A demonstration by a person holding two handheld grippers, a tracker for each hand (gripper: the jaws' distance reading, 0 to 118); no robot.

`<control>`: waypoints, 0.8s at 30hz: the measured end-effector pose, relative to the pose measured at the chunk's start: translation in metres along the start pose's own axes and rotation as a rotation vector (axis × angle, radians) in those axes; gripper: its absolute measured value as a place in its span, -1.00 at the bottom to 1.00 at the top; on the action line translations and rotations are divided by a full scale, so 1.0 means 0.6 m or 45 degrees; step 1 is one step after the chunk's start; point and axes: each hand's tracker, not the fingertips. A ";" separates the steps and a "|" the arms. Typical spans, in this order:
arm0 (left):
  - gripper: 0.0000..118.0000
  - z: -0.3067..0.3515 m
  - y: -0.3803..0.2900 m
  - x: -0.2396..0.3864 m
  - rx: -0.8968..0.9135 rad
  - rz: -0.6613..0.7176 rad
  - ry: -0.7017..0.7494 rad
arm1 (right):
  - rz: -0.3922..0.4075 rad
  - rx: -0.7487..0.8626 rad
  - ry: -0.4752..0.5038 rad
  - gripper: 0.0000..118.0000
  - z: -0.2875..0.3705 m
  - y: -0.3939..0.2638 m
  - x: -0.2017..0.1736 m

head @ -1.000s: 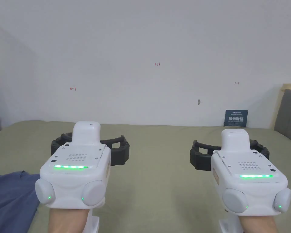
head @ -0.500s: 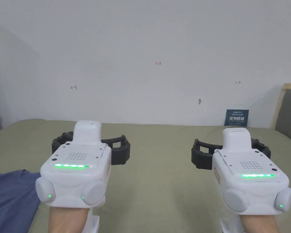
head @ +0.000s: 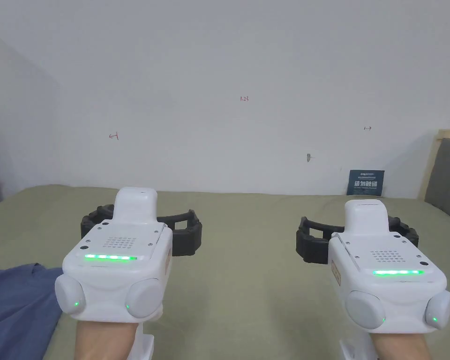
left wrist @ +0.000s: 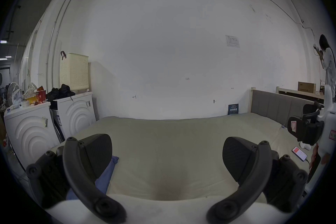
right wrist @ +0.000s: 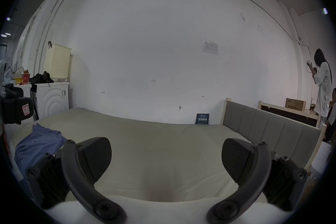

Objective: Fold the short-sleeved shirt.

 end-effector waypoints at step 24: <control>1.00 -0.010 -0.003 0.002 -0.001 -0.006 -0.016 | 0.001 -0.018 0.002 1.00 -0.002 -0.001 0.002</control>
